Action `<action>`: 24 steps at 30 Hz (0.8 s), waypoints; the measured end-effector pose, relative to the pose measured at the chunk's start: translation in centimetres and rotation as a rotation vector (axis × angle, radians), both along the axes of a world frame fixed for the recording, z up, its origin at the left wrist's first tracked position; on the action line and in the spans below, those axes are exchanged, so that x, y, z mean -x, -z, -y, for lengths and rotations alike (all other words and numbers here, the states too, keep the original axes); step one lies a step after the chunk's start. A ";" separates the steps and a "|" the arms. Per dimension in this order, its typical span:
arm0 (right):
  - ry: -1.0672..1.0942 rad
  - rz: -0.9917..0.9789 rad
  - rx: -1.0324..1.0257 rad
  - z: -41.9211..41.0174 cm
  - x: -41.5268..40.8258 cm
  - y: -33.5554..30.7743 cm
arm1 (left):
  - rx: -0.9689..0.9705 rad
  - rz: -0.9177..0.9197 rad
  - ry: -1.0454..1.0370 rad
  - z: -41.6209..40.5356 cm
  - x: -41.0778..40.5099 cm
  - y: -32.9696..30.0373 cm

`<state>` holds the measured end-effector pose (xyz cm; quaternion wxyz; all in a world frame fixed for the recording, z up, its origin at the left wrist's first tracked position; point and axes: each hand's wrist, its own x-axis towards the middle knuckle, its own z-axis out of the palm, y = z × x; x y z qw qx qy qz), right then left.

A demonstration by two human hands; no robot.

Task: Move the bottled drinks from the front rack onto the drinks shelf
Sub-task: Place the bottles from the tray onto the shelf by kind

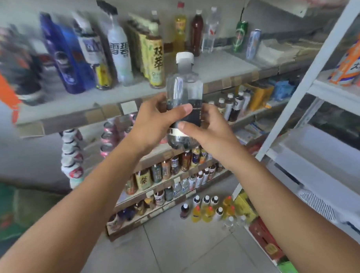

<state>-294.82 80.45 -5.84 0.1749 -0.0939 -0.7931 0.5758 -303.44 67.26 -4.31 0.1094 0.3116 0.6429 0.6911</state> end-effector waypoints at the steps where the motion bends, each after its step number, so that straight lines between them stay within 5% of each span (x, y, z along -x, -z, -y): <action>1: -0.017 -0.001 -0.006 1.4 0.8 -0.3 | -0.009 -0.005 -0.022 1.6 0.6 -0.2; 14: -0.120 -0.028 -0.127 22.1 12.5 -1.8 | -0.018 -0.059 -0.182 23.4 10.1 -1.6; 24: -0.166 -0.025 -0.214 30.8 18.4 -1.6 | -0.002 -0.102 -0.259 32.0 14.8 -1.0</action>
